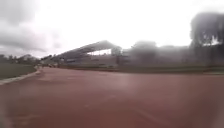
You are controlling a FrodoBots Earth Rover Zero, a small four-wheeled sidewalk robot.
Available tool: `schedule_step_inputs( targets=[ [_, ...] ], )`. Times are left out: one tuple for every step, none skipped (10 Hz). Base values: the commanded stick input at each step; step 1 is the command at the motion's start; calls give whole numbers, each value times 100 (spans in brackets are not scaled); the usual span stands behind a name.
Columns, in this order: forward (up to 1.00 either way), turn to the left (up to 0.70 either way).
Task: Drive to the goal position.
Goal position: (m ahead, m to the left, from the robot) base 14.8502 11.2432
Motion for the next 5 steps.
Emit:
schedule_step_inputs(
  targets=[
    [50,2],
    [50,2],
    [50,2],
    [50,2],
    [50,2]
  ],
)
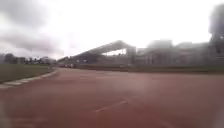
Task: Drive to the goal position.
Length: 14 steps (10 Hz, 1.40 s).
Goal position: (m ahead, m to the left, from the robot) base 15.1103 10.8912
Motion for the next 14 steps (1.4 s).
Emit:
schedule_step_inputs(
  targets=[
    [50,2],
    [50,2],
    [50,2],
    [50,2],
    [50,2],
    [50,2],
    [50,2],
    [50,2],
    [50,2],
    [50,2],
    [50,2],
    [50,2],
    [50,2],
    [50,2]
  ],
)
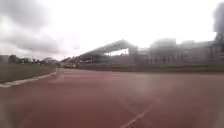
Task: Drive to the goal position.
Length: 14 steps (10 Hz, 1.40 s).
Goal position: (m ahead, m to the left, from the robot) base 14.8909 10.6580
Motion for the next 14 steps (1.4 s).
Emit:
schedule_step_inputs(
  targets=[
    [50,2],
    [50,2],
    [50,2],
    [50,2],
    [50,2],
    [50,2],
    [50,2],
    [50,2],
    [50,2],
    [50,2],
    [50,2],
    [50,2],
    [50,36],
    [50,52]
  ],
)
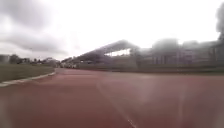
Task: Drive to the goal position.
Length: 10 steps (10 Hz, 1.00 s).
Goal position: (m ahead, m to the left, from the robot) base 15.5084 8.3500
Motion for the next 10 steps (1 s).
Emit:
schedule_step_inputs(
  targets=[
    [50,52],
    [50,52],
    [50,52],
    [50,52],
    [50,24],
    [50,2],
    [50,2],
    [50,2],
    [50,2],
    [50,2]
  ],
)
